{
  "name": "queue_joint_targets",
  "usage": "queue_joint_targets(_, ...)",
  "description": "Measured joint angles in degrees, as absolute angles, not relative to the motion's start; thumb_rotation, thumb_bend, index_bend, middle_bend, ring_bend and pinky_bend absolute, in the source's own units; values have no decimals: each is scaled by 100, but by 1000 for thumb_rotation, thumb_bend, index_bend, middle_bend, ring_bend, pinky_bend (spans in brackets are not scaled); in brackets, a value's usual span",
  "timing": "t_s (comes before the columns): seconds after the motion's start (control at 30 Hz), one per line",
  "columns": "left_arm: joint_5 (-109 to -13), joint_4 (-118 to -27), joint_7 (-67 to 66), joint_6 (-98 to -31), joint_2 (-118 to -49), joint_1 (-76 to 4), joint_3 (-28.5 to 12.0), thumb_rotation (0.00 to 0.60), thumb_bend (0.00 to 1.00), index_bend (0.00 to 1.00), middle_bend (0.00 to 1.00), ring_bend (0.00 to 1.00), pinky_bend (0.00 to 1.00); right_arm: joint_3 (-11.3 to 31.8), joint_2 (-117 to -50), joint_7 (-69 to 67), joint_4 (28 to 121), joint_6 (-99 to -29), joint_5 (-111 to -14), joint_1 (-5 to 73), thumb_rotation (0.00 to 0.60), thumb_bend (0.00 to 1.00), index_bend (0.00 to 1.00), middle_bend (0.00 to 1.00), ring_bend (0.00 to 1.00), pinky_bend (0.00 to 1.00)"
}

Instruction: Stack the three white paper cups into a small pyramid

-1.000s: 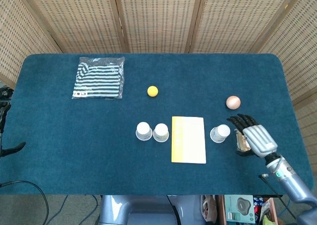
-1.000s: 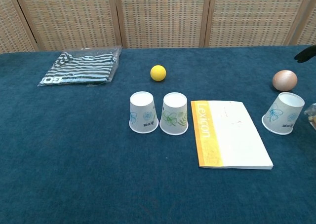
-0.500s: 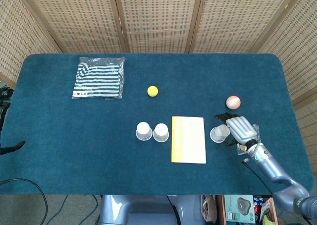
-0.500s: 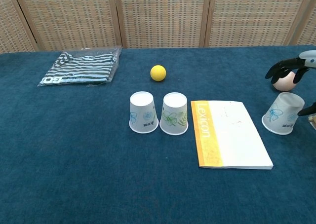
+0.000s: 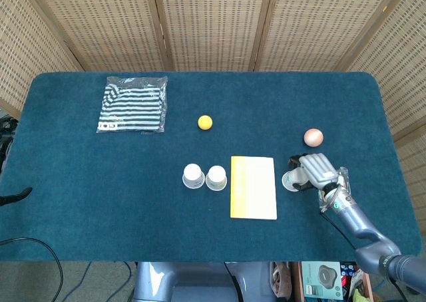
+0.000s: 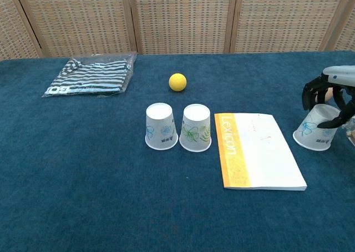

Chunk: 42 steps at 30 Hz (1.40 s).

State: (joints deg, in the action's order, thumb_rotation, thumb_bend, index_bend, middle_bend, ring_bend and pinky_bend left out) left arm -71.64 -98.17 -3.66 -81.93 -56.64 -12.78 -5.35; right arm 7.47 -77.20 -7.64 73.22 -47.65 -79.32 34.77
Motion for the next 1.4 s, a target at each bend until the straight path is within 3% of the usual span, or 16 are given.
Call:
queue_joint_targets(0.3,-7157,-9829,-766,-8328,-5732,-1200,-588,600,104,0,0,0,0,795,-7477,-723,7793,-5060,-8038,3476,600,534,497,579,463,639)
queue_joint_targets(0.8,-7124,-9878,-830,-8083,-5751,-1187,-618,600,105,0,0,0,0,1568,-6527,831,10076,-5099,-7758,4212,600,536,497,580,463,639)
queue_joint_targets(1.07,-7082,-9871,-818,-7864,-5720,-1229,-618,600,106,0,0,0,0,1904,-7032,2247,10356,-4713,-6423,5226,600,535,497,580,463,639)
queue_joint_targets(1.4,-7020,-9865,-634,-7704,-5600,-1241,-674,600,106,0,0,0,0,1807,-8066,3739,10250,-4979,-4821,6317,600,535,497,570,463,639)
